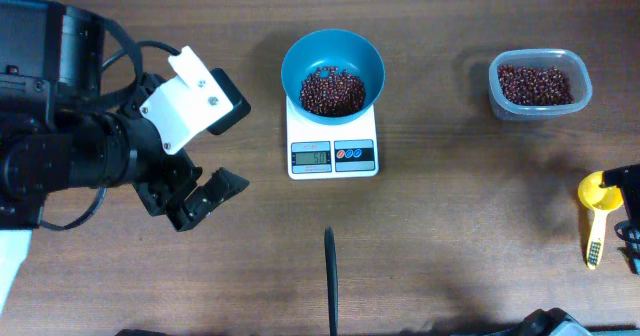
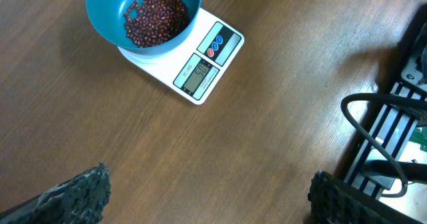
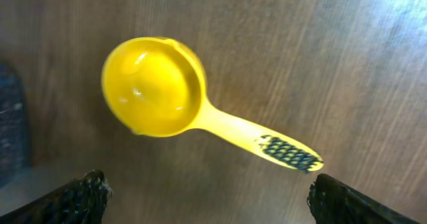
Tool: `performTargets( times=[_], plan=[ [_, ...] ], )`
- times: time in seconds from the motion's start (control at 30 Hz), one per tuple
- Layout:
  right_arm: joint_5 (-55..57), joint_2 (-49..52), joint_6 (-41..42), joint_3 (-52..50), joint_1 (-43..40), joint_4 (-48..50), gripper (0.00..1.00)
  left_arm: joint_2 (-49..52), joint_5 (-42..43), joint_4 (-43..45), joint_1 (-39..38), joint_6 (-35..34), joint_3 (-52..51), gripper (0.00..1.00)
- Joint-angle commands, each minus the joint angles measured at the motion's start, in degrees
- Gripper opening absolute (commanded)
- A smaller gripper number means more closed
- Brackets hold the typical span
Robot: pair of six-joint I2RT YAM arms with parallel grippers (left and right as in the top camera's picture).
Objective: Scoop item into bowl and weigh 50g on scale
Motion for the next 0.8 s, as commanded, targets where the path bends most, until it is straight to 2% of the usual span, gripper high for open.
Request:
performTargets(
  times=[0.0,0.1,0.3,0.67,0.77],
  plan=[
    [-3.8,-6.8,-1.8,2.1,1.9,0.5,0.99,-0.1,0.8,0.0,0.3,0.9,0.7,0.99],
    [-9.0,-16.8,-10.6,4.3,7.6,3.8,0.98,-0.1,0.8,0.0,0.3,0.9,0.7,0.99],
    [-17.5,-30.5,-10.3,4.8,13.8,7.4,0.99,-0.1,0.8,0.0,0.3,0.9,0.7,0.99],
    [-19.4,-25.5,-10.3,4.8,13.8,7.1,0.99,-0.1,0.8,0.0,0.3,0.9,0.7,0.99],
    [-23.5,-25.7,-10.4,4.8,13.8,4.7,0.99,-0.1,0.8,0.0,0.3,0.9,0.7,0.99]
  ],
)
